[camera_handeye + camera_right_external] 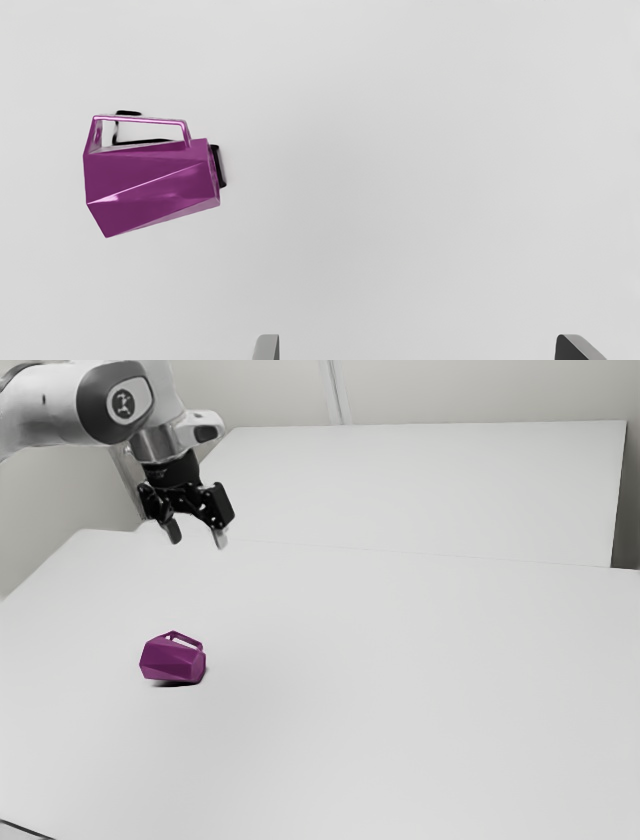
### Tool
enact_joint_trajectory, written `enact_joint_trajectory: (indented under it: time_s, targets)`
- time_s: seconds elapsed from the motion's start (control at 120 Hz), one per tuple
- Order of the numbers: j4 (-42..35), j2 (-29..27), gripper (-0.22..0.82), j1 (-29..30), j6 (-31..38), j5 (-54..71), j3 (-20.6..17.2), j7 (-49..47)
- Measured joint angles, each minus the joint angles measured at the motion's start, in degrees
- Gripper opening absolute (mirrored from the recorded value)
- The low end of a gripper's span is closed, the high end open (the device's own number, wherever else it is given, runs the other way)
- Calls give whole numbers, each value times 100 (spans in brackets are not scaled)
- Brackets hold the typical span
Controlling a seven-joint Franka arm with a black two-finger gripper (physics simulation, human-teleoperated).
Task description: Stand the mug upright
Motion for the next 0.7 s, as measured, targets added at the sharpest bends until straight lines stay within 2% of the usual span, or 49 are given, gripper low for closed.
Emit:
enact_joint_trajectory:
  time_s: [0.167,0.3,0.417,0.533,0.7]
  targets:
    - [-142,-24,60,-775,381,-177,167,8]
    - [-399,-20,60,-651,606,-336,463,13]
    - [-485,-2,60,-484,752,-527,1073,88]
    - [-479,242,60,302,831,-1267,1338,483]
    - [-1,1571,60,1826,507,-2700,1449,1599]
